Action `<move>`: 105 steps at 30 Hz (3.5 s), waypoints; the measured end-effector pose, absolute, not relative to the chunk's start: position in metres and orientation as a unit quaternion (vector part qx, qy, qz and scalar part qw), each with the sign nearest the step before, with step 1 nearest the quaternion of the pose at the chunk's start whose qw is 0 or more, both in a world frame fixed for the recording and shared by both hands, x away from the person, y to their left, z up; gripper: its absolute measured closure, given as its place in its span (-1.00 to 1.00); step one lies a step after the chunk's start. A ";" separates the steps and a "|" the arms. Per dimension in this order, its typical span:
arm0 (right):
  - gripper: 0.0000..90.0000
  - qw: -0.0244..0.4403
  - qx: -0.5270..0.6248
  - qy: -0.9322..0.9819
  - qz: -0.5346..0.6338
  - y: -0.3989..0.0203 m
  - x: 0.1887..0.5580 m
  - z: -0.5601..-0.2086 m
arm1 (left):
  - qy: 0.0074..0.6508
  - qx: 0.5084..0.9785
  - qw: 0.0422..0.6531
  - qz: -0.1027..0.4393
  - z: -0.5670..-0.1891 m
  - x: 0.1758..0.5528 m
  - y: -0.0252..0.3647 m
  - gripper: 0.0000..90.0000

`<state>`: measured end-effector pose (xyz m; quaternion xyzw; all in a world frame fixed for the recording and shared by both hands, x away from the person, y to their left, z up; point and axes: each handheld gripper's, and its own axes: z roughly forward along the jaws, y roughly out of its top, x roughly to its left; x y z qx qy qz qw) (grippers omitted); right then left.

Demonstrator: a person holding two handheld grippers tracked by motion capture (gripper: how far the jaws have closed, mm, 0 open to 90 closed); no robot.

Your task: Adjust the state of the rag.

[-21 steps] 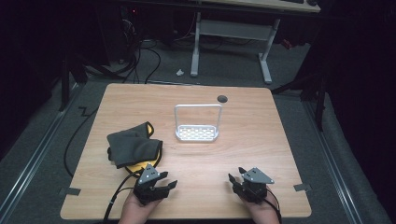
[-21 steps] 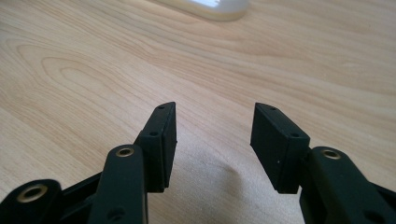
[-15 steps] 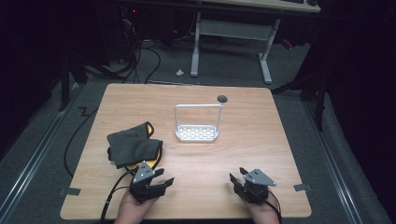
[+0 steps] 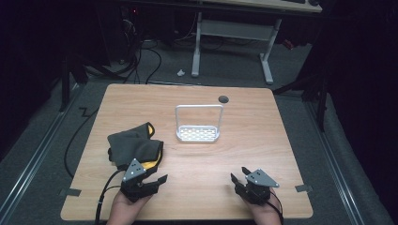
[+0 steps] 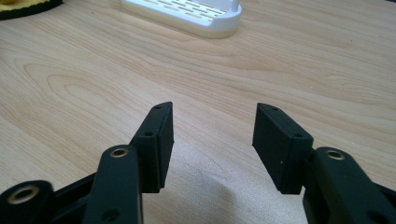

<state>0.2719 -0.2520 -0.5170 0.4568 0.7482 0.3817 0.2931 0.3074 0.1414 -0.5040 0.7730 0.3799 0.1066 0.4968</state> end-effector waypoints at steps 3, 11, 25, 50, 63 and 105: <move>-0.01 0.286 0.460 0.748 0.383 -0.252 0.272 -0.516 | 0.379 0.765 0.505 0.123 -0.494 0.305 0.152 0.00; -0.07 0.279 0.455 0.756 0.379 -0.249 0.273 -0.513 | 0.399 0.746 0.507 0.164 -0.471 0.300 0.186 0.01; -0.10 0.276 0.455 0.757 0.378 -0.248 0.274 -0.514 | 0.470 0.701 0.492 0.215 -0.468 0.310 0.244 -0.20; -0.06 0.276 0.459 0.756 0.377 -0.248 0.276 -0.516 | 0.492 0.708 0.482 0.157 -0.492 0.334 0.236 0.80; -0.05 0.277 0.459 0.756 0.376 -0.249 0.275 -0.515 | 0.396 0.764 0.499 0.102 -0.488 0.308 0.160 0.80; -0.10 0.239 0.366 0.794 0.423 -0.171 0.266 -0.488 | 0.447 0.750 0.477 0.100 -0.513 0.295 0.199 0.08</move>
